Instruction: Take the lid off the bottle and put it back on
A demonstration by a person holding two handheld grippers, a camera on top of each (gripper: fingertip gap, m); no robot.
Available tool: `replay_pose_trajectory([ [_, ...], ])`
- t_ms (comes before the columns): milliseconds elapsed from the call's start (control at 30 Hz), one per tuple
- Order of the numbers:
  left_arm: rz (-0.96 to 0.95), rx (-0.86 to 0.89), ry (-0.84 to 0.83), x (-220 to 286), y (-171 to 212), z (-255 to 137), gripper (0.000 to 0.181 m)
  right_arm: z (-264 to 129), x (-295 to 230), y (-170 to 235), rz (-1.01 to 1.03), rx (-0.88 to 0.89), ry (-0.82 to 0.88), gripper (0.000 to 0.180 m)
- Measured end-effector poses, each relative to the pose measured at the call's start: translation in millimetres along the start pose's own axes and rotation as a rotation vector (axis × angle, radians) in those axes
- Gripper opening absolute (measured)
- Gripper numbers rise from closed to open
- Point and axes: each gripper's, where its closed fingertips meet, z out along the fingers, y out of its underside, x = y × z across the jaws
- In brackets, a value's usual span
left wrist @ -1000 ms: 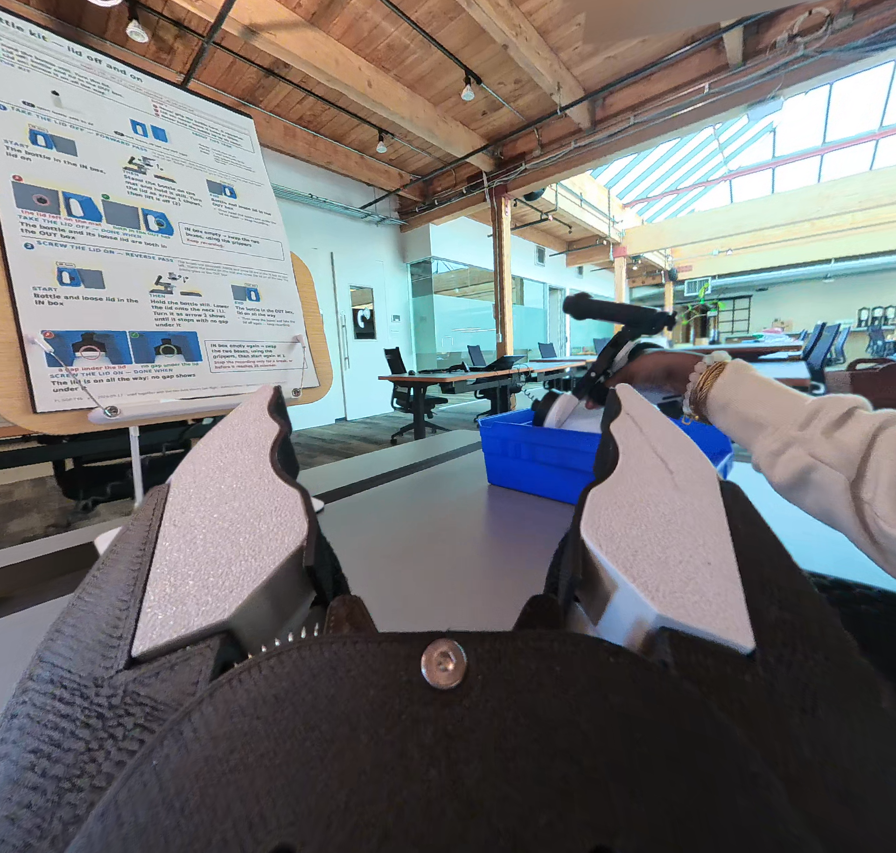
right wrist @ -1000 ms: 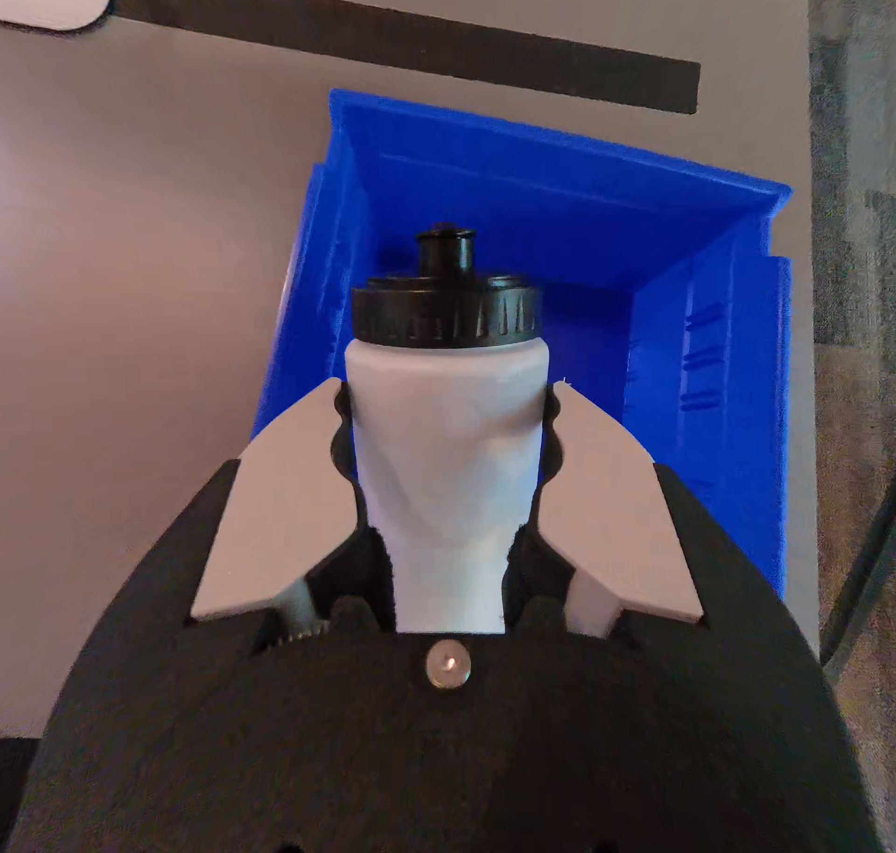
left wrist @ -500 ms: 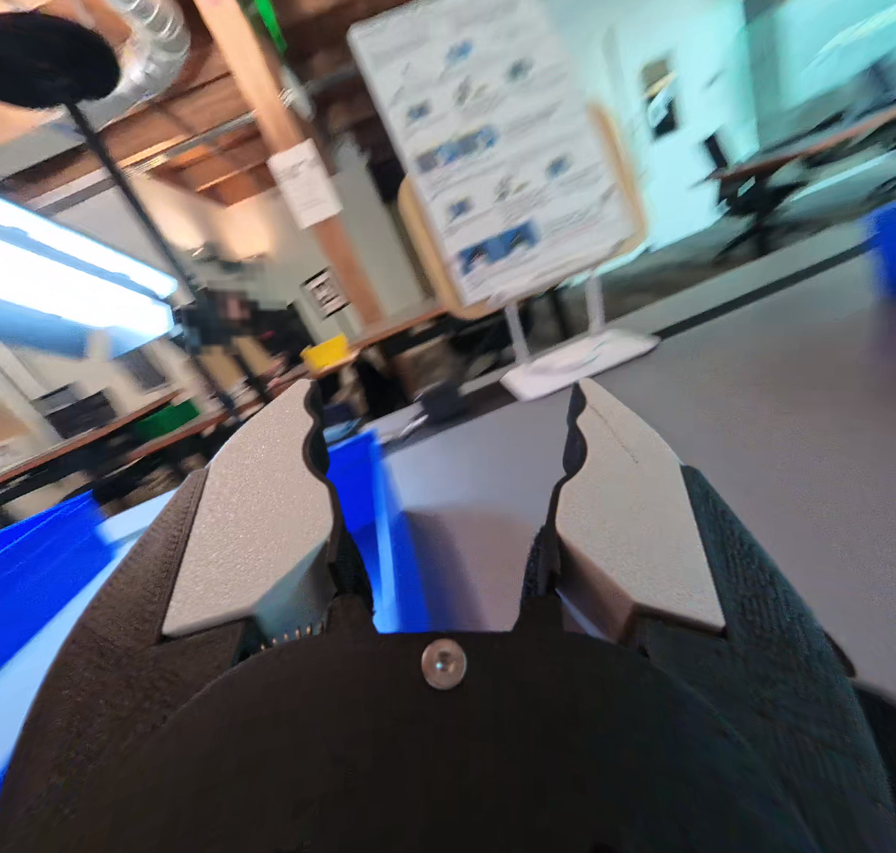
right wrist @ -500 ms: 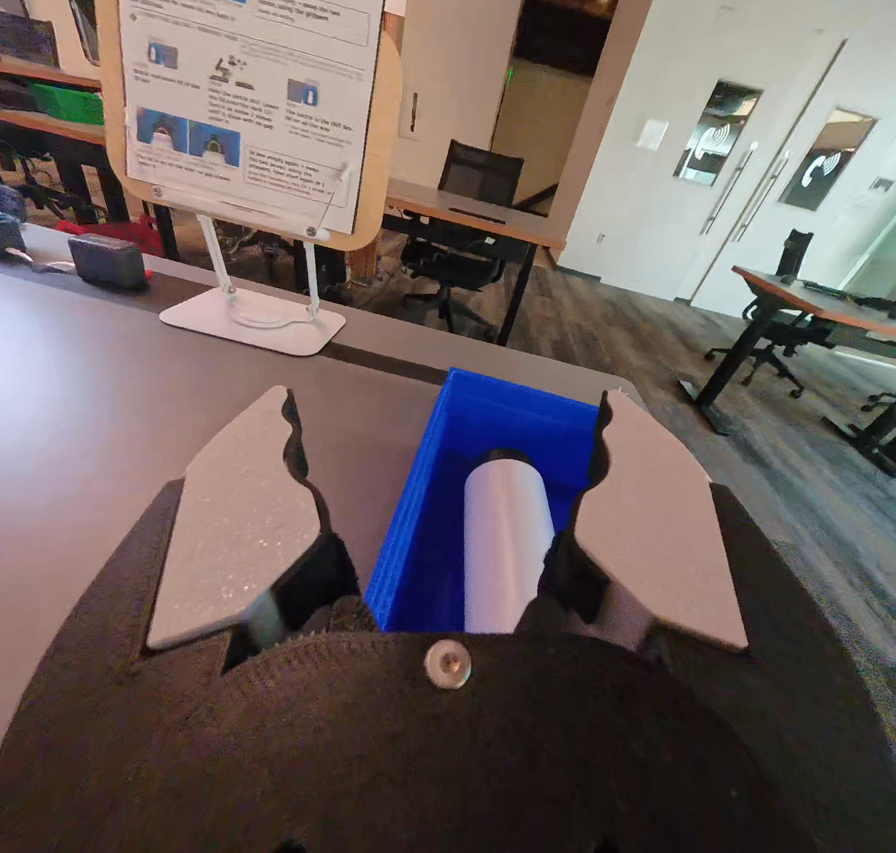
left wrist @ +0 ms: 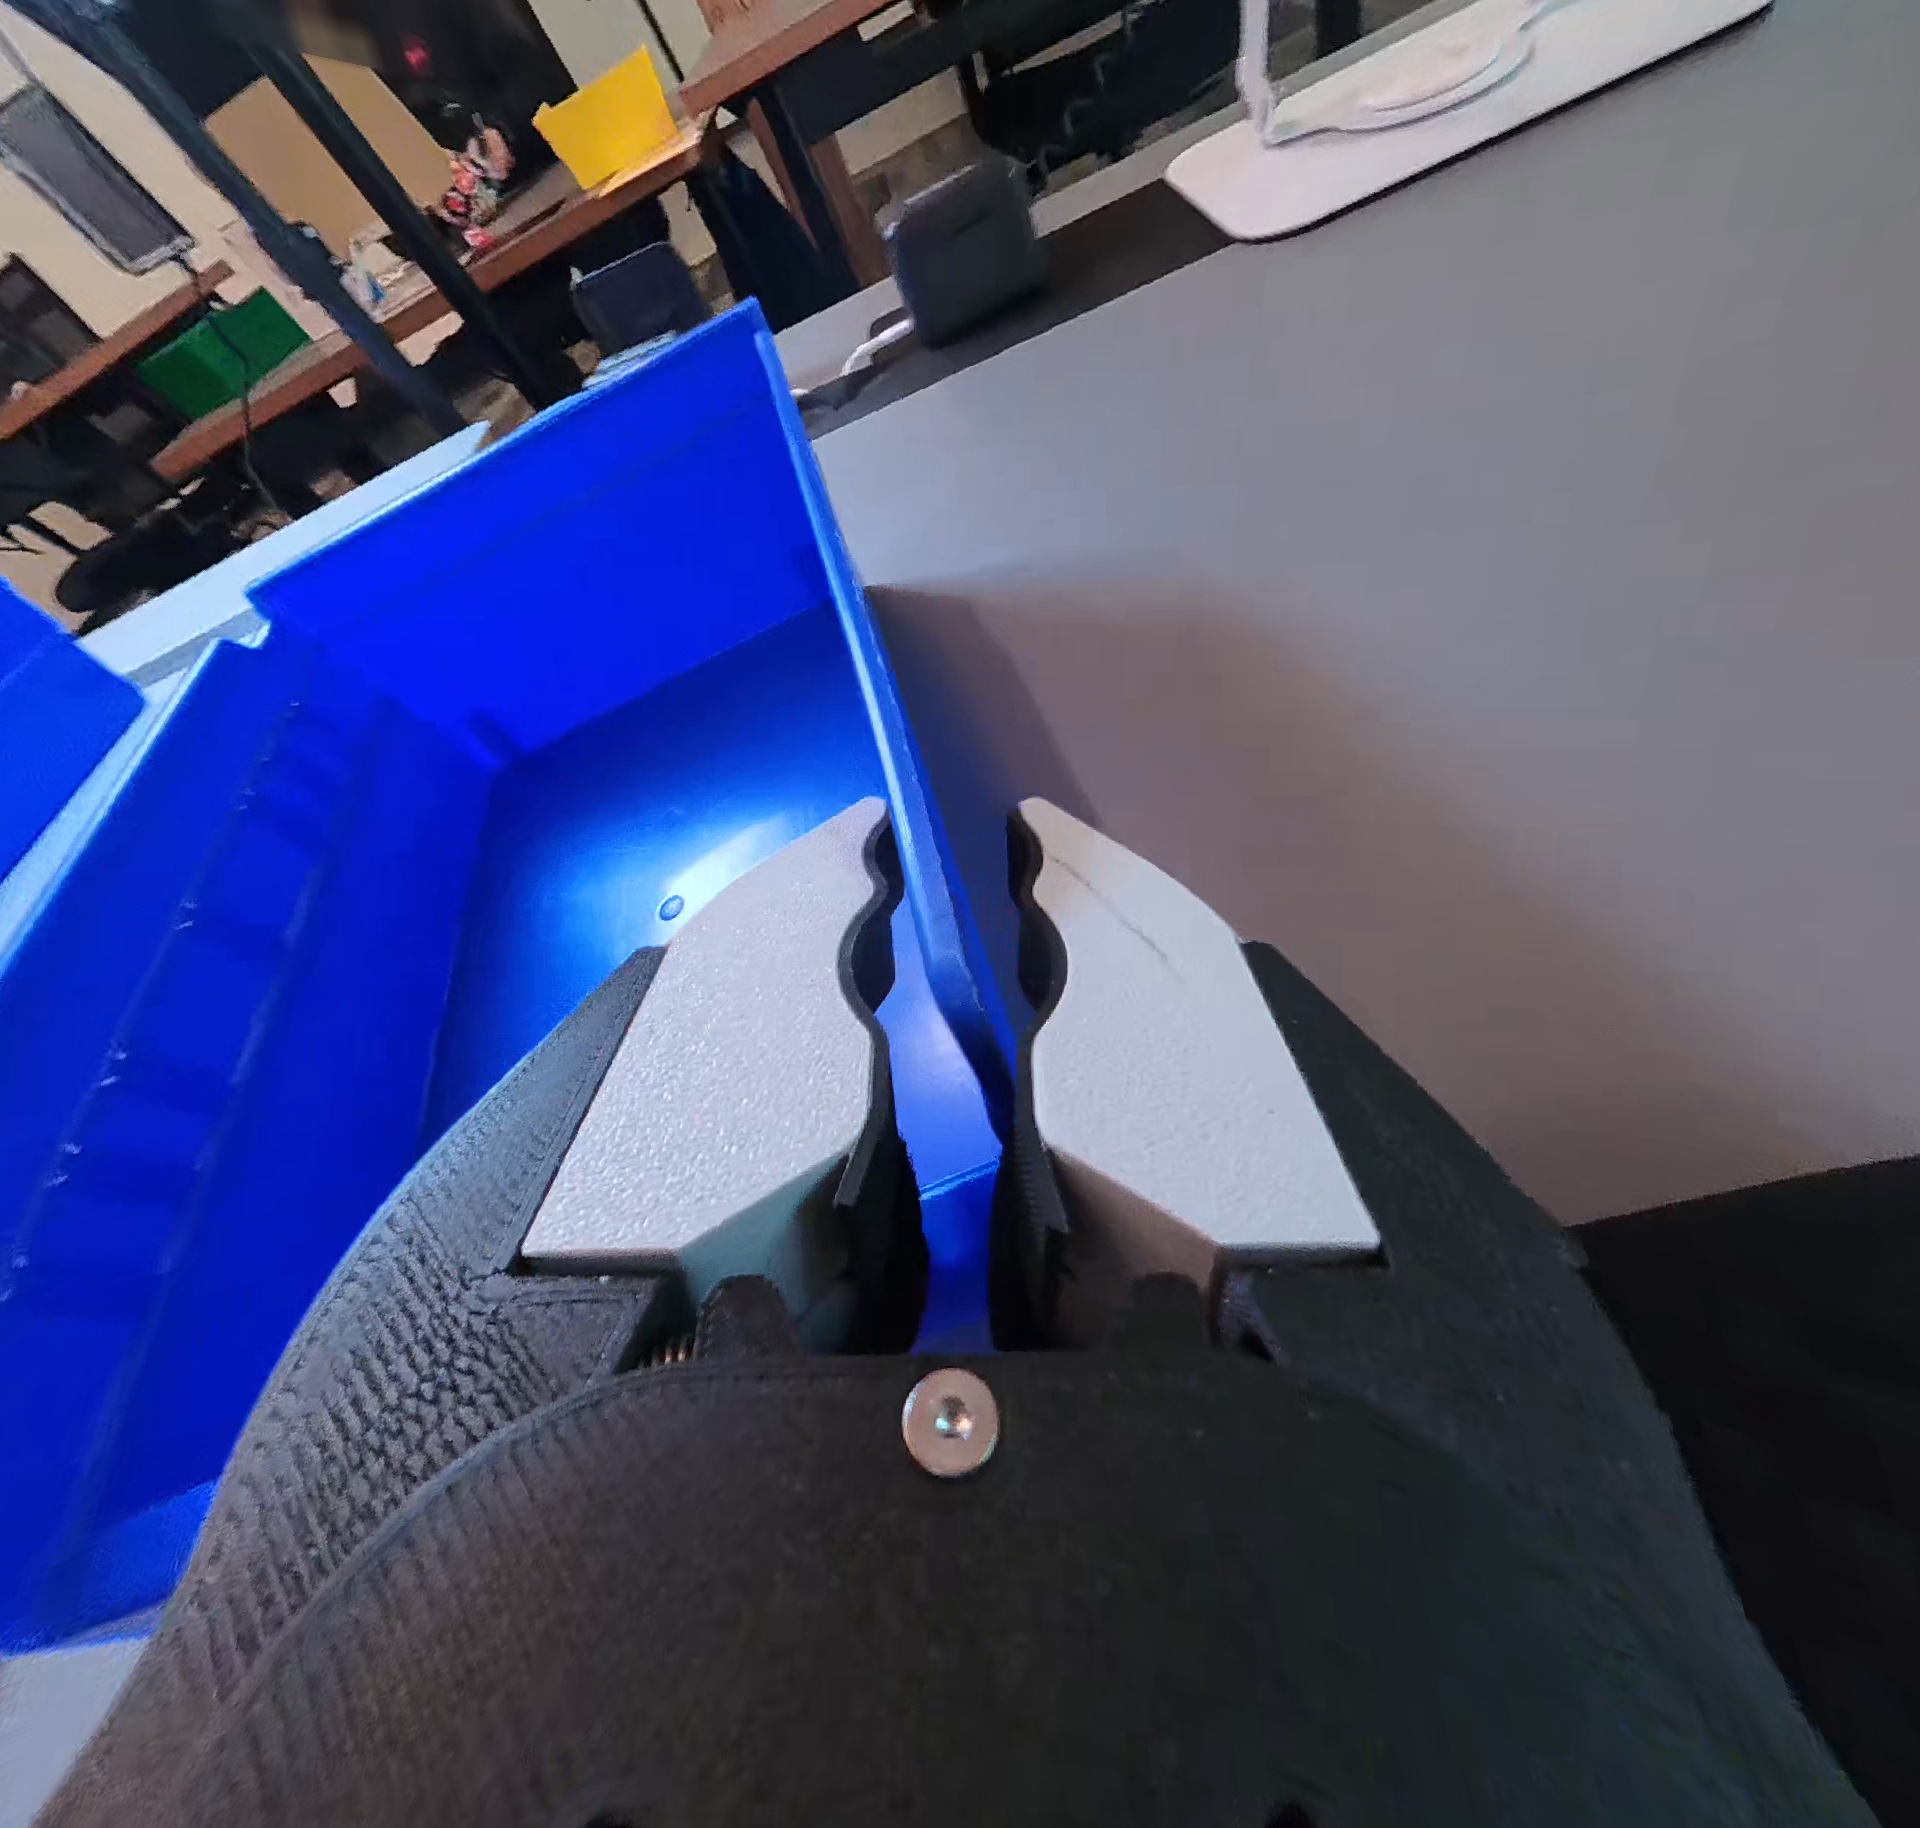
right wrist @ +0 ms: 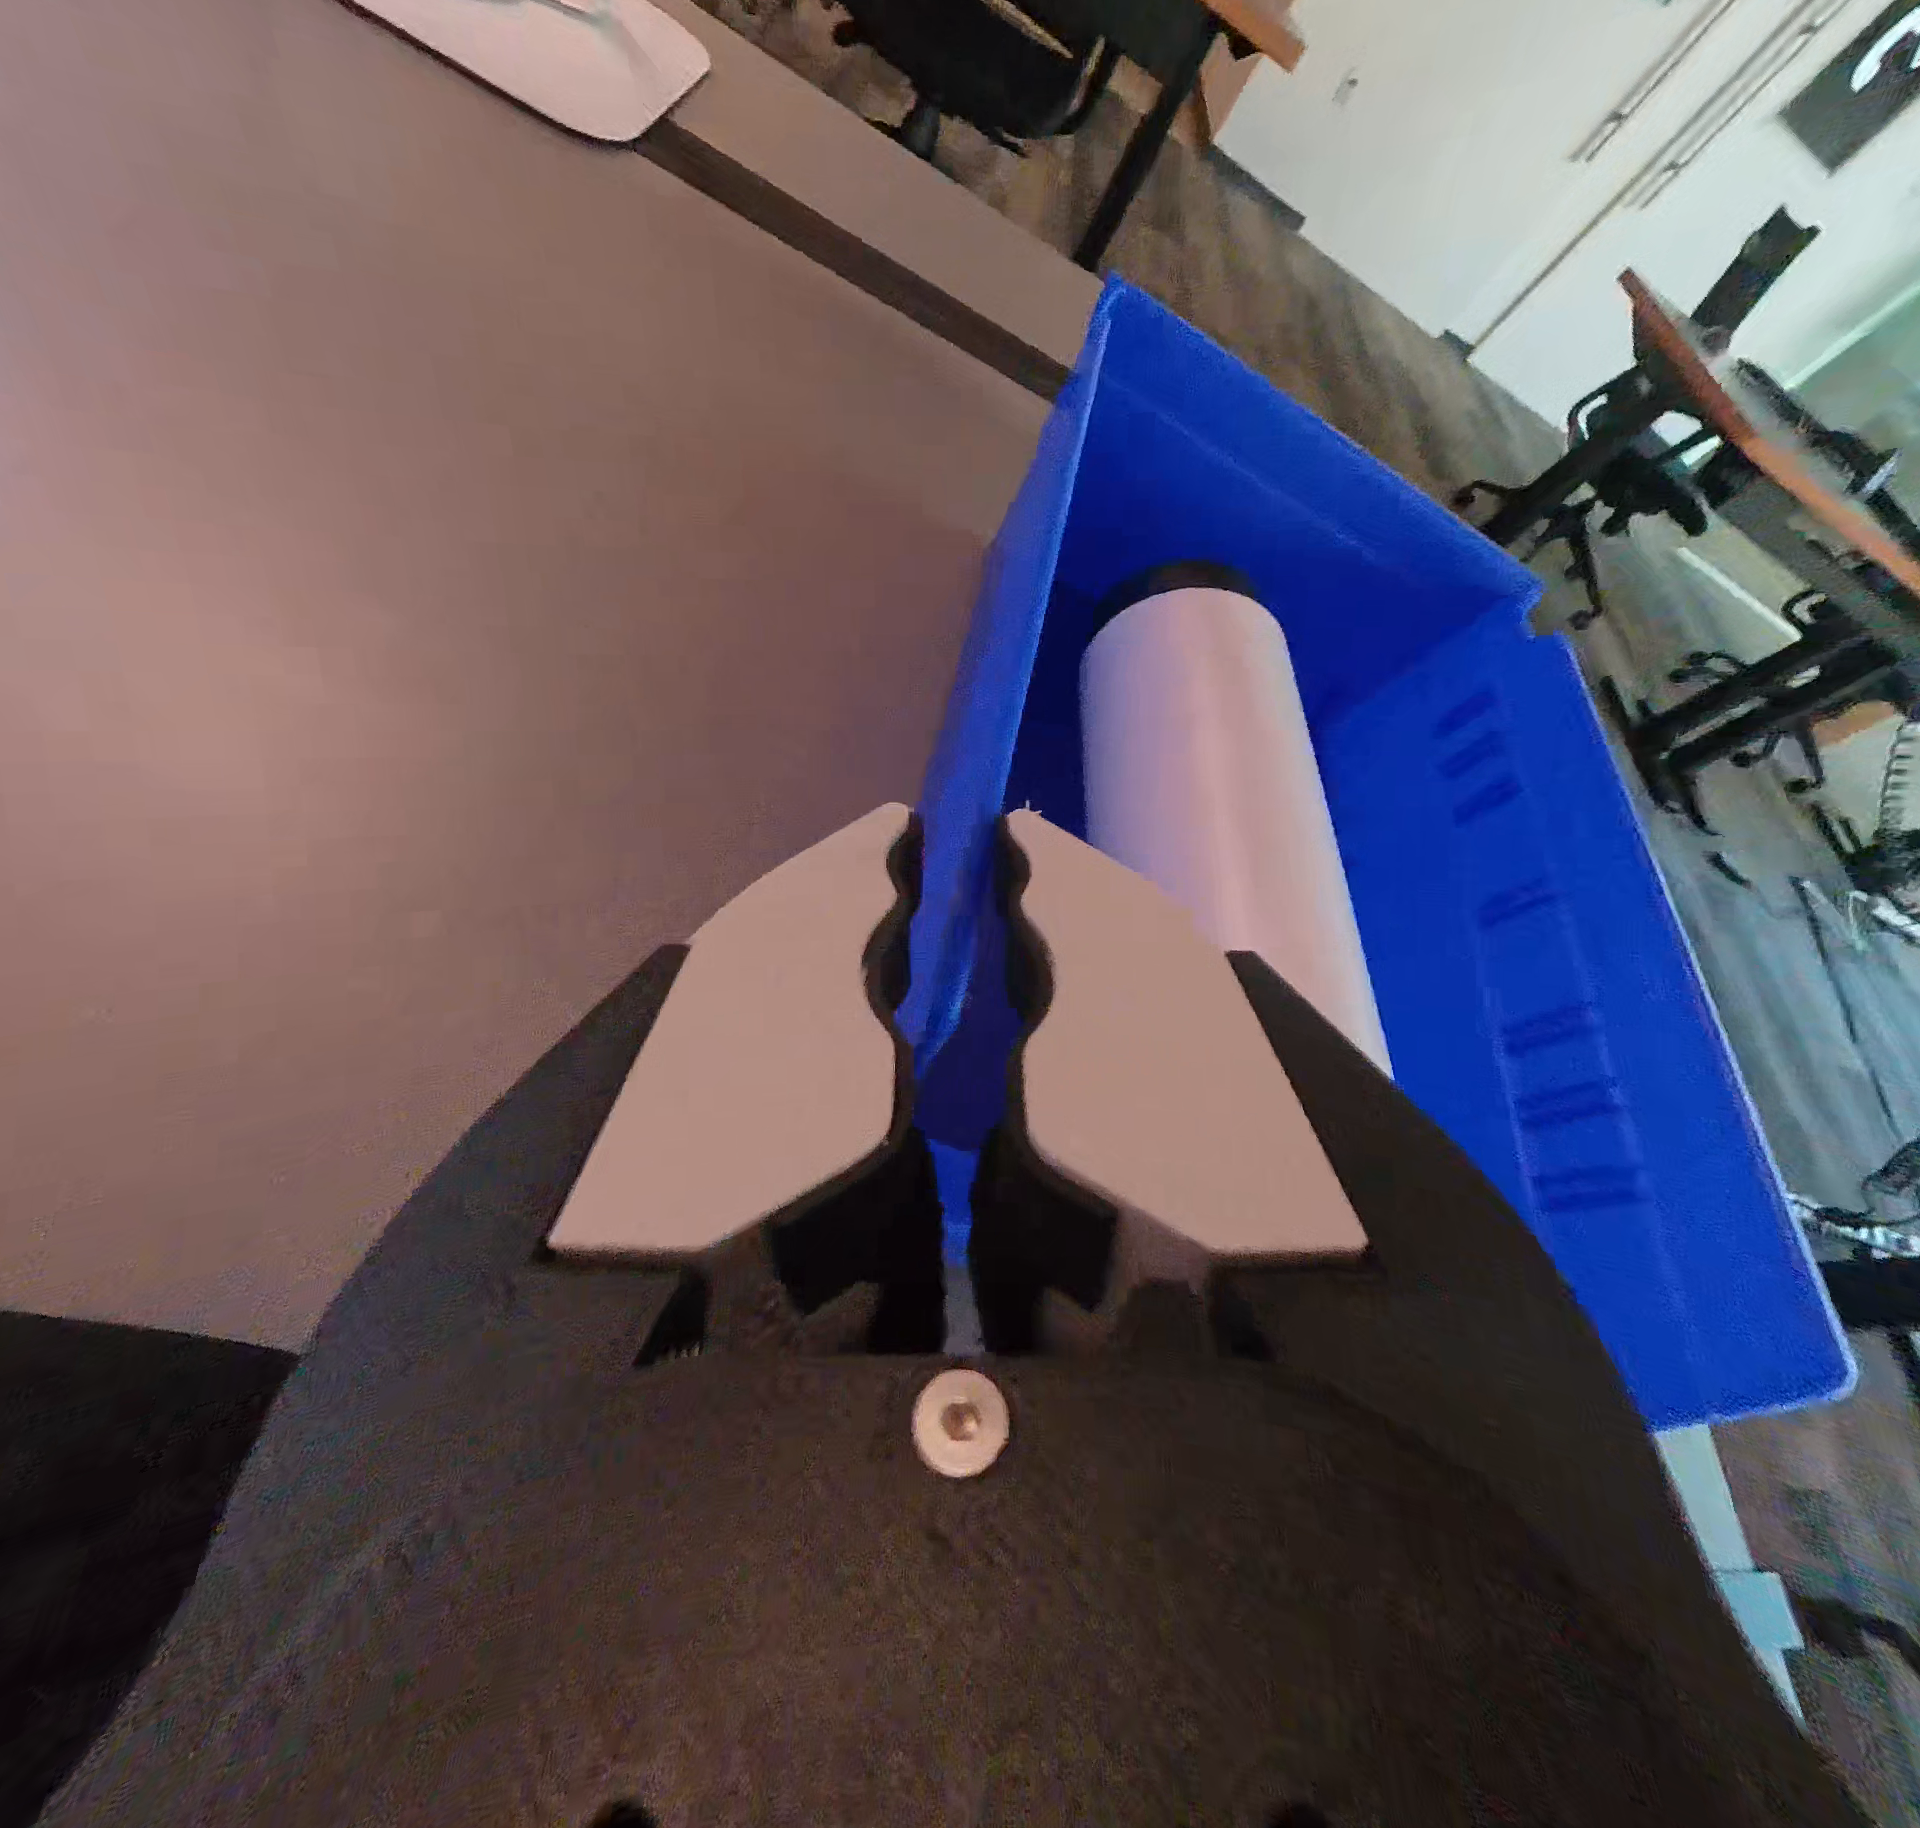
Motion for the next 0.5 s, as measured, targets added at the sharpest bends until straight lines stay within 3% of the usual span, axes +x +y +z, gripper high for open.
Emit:
replay_pose_trajectory([
  [500,0.090,0.051,0.322,120,-57,24,0.027,1,-66,-37,-0.054,0.093,-0.171,0.018],
])
